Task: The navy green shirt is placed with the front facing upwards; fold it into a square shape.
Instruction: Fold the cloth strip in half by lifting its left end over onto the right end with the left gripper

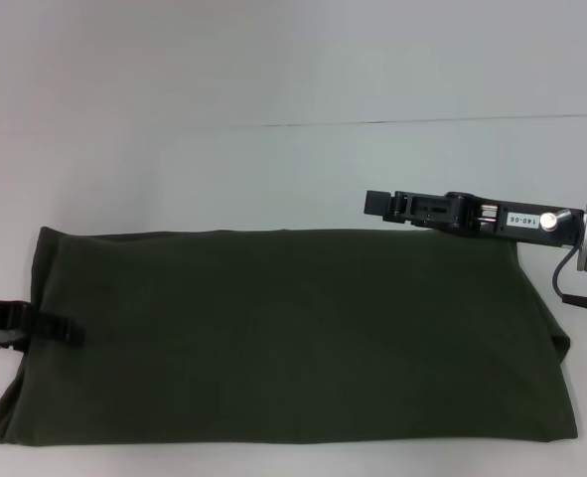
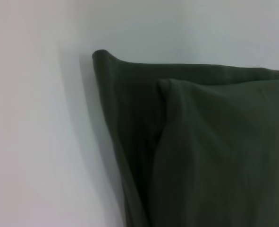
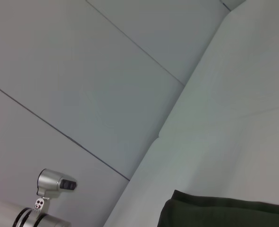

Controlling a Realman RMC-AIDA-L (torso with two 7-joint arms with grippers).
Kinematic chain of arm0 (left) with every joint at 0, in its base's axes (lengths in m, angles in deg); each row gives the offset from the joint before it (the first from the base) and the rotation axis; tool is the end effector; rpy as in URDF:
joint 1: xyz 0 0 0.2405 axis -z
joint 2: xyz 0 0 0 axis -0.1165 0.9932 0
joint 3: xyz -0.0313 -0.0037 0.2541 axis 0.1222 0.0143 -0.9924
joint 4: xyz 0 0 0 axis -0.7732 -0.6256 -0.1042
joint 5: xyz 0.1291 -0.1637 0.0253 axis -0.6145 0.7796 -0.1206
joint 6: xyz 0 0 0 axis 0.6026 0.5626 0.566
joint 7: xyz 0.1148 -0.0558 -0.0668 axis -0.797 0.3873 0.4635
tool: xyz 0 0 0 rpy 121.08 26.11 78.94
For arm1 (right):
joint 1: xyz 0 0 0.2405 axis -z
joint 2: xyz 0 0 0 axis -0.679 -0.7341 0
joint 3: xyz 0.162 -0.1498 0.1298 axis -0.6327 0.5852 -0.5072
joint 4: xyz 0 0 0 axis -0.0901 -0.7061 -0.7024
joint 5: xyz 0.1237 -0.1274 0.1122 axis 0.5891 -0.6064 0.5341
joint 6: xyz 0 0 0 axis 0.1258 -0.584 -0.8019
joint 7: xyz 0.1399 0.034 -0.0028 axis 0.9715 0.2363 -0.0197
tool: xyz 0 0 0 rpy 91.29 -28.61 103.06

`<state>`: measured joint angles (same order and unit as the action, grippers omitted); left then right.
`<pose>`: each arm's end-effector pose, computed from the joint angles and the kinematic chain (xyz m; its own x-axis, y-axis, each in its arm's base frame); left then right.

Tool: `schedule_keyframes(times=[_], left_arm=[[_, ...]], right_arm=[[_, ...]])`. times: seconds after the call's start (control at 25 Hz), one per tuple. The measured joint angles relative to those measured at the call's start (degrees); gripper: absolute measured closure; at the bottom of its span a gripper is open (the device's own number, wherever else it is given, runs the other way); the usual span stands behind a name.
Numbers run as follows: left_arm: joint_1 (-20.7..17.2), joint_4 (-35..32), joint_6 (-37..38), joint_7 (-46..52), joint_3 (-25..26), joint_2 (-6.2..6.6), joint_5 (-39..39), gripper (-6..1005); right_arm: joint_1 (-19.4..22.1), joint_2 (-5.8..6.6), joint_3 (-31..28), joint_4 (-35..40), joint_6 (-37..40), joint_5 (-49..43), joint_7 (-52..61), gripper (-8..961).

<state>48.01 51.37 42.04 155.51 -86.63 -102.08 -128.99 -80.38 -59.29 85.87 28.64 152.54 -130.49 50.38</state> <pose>-0.3253 0.3632 0.0646 0.2358 0.9603 0.1488 0.9417 -0.1880 -0.2792 0.2347 0.3623 0.0003 0.3002 -0.7706 -0.5621 -0.8296 -0.5018 0.2448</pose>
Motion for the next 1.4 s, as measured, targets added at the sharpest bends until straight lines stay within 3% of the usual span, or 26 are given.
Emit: schedule_keyframes(times=[1.4], left_arm=[[1.0, 3.0, -0.5, -0.3, 0.0, -0.26, 2.5, 268]], right_arm=[[0.1, 0.09, 0.3, 0.1, 0.2, 0.0, 0.0, 176]])
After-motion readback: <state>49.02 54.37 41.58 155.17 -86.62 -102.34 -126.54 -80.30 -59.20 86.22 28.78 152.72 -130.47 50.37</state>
